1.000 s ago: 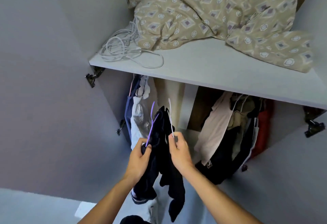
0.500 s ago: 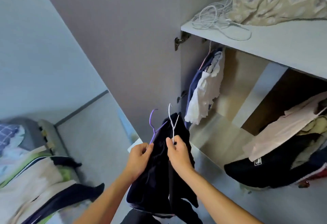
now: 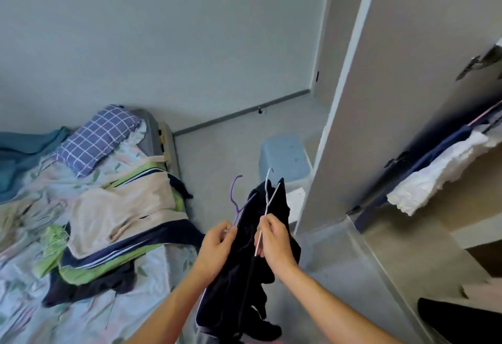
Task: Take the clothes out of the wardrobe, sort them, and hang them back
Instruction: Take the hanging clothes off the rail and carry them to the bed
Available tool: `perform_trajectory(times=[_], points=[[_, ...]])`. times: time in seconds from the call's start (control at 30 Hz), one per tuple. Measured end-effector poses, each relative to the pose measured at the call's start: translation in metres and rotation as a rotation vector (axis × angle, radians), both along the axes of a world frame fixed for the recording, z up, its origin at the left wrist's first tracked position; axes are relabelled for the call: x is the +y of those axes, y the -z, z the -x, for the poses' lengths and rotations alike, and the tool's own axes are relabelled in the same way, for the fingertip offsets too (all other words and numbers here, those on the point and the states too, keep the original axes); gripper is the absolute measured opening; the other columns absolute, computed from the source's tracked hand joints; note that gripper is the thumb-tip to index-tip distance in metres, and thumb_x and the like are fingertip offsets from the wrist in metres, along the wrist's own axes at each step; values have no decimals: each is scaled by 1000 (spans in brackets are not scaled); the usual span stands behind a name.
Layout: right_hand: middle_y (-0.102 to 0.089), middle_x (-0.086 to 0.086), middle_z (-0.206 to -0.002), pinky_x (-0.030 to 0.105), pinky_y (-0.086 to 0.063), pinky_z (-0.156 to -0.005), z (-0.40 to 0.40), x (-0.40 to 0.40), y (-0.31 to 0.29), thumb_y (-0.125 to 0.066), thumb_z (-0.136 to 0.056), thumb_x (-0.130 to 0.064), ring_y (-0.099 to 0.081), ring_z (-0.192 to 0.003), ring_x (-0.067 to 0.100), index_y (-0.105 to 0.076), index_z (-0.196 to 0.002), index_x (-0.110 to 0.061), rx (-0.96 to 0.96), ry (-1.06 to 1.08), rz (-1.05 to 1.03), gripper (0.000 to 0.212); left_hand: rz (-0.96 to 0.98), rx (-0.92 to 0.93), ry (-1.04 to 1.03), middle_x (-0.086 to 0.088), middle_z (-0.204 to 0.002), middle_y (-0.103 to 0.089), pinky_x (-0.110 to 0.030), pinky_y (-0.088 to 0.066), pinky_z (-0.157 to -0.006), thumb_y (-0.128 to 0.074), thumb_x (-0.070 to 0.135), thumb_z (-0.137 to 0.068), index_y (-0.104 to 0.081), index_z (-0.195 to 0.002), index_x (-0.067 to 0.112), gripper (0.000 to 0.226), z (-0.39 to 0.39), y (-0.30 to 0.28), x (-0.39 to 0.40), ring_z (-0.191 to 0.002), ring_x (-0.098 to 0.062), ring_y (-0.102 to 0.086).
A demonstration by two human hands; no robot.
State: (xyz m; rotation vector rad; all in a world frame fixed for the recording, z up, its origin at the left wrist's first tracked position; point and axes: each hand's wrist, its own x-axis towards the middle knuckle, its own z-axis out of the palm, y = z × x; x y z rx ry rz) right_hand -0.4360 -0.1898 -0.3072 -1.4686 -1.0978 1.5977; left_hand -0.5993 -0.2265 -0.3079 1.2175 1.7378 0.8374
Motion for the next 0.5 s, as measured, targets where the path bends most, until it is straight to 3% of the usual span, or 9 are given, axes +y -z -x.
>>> perform_trajectory(times=[0.17,0.27,0.5], points=[[-53,8,-64,29,-36,-44,93,14,-7,-46,-105,-17,-46,-55,24,-48,-80,-1,-63,-56,0,30,-46,-36,-40,6,-64,-41,-31,-34,-61,-56,27,-108,-46,-72,14,40,89,4,1,-63,-10,-37],[-52,7,-60,30,-40,-46,148,26,-14,-48,-103,-16,-50,-56,24,-55,-79,-7,-110,-114,-24,27,-79,-21,-92,5,-65,-38,-28,-34,-59,-55,31,-107,-44,-74,8,42,137,3,7,-63,-8,-36],[-56,5,-60,29,-42,-45,249,57,-28,-48,-106,-12,-54,-52,19,-59,-87,0,-139,-270,-55,25,-147,-76,-284,-2,-67,-32,-23,-31,-58,-55,29,-107,-39,-76,0,45,226,4,7,-63,-11,-31]])
